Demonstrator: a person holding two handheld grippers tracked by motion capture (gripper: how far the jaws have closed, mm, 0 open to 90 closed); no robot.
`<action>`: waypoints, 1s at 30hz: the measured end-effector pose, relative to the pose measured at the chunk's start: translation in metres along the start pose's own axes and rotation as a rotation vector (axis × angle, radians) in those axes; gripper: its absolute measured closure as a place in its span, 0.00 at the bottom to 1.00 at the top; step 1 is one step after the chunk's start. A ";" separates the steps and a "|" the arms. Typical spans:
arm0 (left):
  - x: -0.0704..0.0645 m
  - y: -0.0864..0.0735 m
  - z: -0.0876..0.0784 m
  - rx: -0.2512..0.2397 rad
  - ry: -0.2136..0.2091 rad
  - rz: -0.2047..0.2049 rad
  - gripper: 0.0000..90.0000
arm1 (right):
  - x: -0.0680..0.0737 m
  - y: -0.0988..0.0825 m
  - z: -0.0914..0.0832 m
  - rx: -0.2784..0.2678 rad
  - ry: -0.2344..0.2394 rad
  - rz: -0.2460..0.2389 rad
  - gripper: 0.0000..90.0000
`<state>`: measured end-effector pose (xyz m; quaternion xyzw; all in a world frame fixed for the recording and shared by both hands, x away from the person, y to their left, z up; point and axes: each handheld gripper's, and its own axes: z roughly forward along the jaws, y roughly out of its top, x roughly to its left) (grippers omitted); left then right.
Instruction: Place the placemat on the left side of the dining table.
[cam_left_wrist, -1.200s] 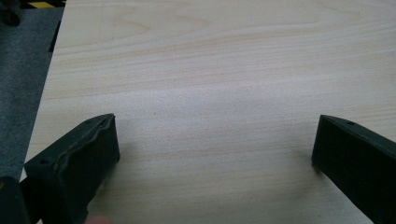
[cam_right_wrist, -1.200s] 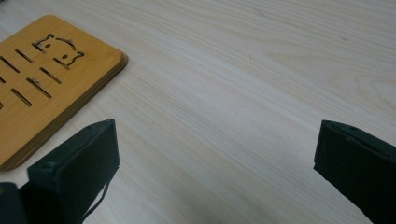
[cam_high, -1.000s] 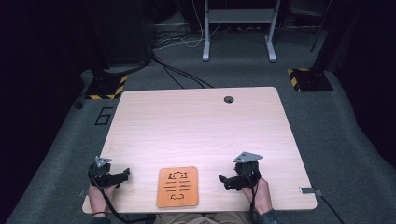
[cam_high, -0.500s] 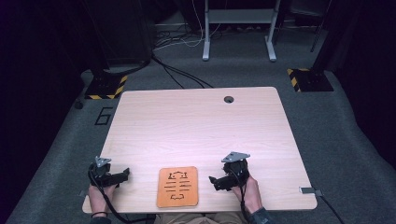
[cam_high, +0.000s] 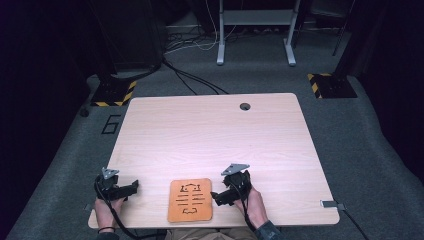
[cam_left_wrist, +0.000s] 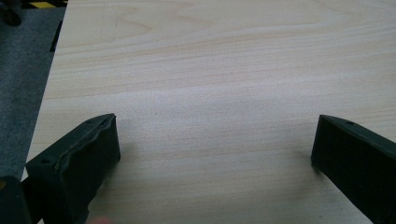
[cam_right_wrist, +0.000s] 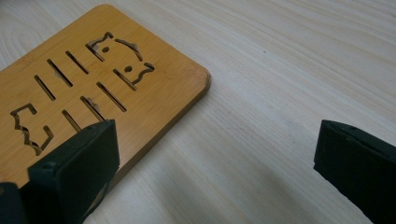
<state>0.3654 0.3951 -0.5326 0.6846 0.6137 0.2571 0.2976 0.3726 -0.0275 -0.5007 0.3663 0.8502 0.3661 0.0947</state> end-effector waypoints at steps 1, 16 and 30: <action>0.000 0.000 0.000 0.000 0.000 0.000 0.01 | 0.001 0.001 0.002 0.005 0.004 0.001 0.00; 0.000 0.000 0.000 0.000 0.000 0.000 0.01 | 0.012 0.011 0.024 0.050 0.004 -0.030 0.00; 0.000 0.000 0.000 0.000 0.002 -0.001 0.01 | 0.016 0.013 0.035 0.074 0.002 -0.049 0.01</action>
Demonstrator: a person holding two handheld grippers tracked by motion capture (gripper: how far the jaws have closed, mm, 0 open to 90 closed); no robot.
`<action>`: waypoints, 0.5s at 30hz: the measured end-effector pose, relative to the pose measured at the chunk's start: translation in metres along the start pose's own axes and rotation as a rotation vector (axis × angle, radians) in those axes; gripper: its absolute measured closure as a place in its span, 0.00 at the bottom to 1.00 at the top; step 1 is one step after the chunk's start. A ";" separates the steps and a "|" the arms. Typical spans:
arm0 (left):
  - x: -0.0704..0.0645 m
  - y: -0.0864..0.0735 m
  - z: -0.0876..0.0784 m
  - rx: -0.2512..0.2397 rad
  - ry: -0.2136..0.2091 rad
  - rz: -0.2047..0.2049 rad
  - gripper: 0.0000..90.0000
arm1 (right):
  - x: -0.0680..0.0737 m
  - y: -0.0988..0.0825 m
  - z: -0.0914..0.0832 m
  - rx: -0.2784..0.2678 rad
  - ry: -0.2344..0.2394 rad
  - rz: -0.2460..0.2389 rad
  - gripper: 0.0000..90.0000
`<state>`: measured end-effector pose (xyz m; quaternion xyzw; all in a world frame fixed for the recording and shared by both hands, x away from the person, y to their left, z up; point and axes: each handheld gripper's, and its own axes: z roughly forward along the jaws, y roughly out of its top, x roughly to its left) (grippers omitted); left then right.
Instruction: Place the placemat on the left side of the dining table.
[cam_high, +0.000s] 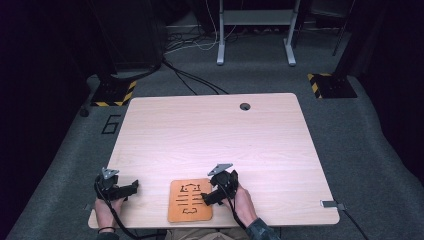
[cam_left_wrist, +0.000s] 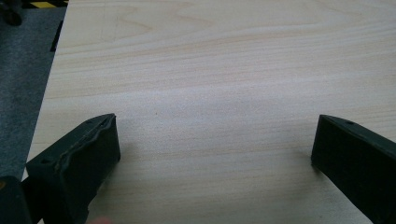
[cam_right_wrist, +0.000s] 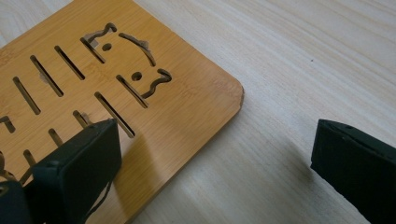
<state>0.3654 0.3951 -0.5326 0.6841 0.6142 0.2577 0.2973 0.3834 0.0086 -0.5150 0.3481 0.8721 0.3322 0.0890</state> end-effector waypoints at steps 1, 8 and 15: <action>0.000 0.000 0.000 0.001 0.000 0.000 0.01 | 0.001 0.000 0.000 0.000 0.001 -0.004 0.01; 0.000 0.000 0.000 0.004 -0.001 0.000 0.01 | 0.002 -0.001 0.001 0.006 0.006 0.002 0.01; 0.000 0.000 0.000 -0.002 0.003 0.001 0.01 | -0.002 -0.004 -0.001 0.006 0.011 0.007 0.00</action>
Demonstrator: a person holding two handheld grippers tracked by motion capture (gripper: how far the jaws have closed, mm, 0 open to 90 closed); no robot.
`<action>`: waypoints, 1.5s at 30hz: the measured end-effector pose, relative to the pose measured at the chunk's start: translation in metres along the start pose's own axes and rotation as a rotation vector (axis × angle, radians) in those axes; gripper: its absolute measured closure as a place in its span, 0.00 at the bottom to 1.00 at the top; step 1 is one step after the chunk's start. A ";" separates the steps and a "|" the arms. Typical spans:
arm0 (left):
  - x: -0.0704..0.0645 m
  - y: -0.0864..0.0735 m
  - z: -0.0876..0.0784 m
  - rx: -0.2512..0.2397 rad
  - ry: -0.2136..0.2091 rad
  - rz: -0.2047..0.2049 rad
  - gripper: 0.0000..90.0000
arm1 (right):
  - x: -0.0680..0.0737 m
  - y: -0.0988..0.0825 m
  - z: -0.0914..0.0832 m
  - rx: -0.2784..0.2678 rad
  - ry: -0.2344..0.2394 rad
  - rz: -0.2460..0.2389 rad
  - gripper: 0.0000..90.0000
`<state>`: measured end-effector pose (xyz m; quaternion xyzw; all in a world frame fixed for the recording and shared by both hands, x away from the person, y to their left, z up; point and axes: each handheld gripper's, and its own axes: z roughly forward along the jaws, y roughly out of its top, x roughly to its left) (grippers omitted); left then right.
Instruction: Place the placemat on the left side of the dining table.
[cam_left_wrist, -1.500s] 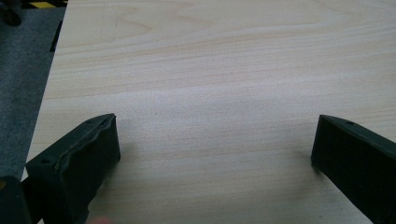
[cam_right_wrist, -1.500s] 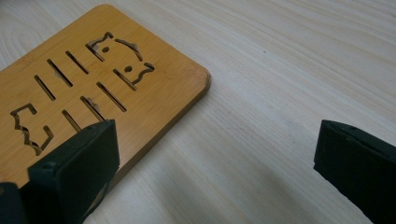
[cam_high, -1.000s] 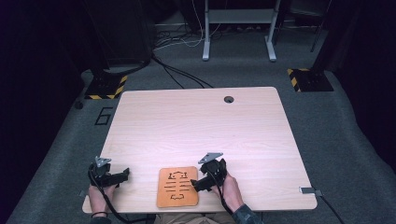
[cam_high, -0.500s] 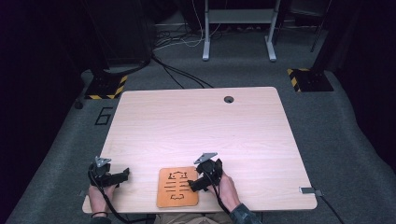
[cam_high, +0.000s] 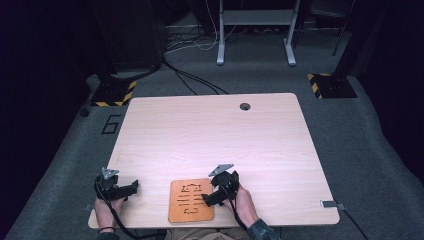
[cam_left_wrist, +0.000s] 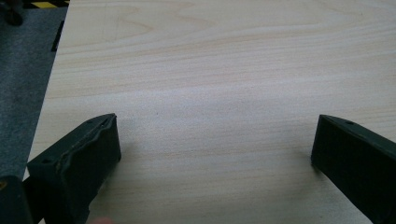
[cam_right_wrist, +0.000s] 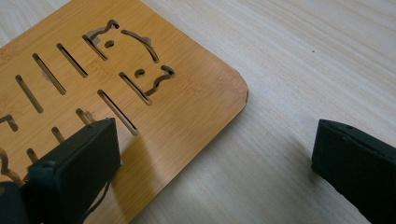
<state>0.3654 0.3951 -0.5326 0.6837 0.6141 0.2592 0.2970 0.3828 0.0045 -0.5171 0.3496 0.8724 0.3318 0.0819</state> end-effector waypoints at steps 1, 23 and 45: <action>0.000 0.000 0.000 0.004 -0.002 -0.001 0.01 | -0.001 -0.001 0.000 0.000 0.002 0.005 0.00; 0.000 0.000 -0.001 0.007 0.001 -0.005 0.01 | -0.010 -0.008 -0.005 -0.002 0.011 0.020 0.00; 0.000 0.000 -0.001 0.007 0.000 -0.005 0.02 | -0.020 -0.023 -0.016 -0.023 -0.016 0.022 0.00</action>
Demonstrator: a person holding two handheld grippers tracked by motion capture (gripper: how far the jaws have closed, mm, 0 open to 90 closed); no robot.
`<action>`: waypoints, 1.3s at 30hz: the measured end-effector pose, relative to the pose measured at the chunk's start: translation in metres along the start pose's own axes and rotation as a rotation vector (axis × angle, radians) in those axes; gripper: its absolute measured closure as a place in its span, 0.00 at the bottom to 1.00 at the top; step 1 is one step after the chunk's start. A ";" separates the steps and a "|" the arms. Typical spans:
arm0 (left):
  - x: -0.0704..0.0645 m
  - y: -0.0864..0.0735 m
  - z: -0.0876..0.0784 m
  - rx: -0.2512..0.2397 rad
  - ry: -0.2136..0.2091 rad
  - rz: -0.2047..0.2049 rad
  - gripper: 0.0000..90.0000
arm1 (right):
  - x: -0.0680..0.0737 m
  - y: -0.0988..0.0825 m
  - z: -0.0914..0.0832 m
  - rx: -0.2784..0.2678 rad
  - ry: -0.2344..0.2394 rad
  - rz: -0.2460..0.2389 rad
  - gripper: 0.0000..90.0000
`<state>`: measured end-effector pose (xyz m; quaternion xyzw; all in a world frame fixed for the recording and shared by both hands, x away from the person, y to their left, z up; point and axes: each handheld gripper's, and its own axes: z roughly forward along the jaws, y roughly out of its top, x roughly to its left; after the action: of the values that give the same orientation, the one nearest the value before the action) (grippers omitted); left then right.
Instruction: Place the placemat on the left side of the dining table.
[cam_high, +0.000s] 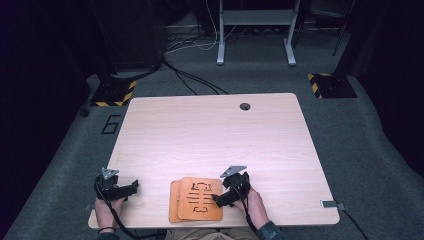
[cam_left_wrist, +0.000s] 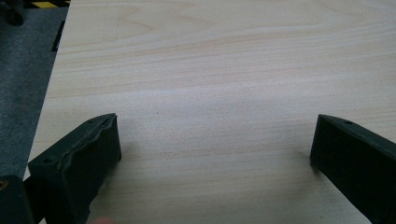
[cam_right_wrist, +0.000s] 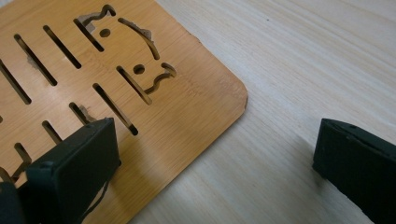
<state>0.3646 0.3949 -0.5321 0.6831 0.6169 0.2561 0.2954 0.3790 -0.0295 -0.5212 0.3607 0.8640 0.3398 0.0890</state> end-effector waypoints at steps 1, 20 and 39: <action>0.000 0.000 0.000 0.000 0.000 0.000 0.02 | -0.001 -0.001 0.000 -0.004 -0.004 -0.003 0.00; -0.013 0.001 -0.006 0.029 -0.024 0.025 0.00 | -0.002 -0.007 -0.002 -0.045 -0.017 0.001 0.00; -0.080 0.007 -0.032 0.000 -0.276 0.102 0.00 | -0.003 -0.008 -0.002 -0.046 -0.018 -0.007 0.00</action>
<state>0.3379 0.3174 -0.5036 0.7423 0.5350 0.1744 0.3638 0.3753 -0.0369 -0.5251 0.3587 0.8563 0.3560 0.1064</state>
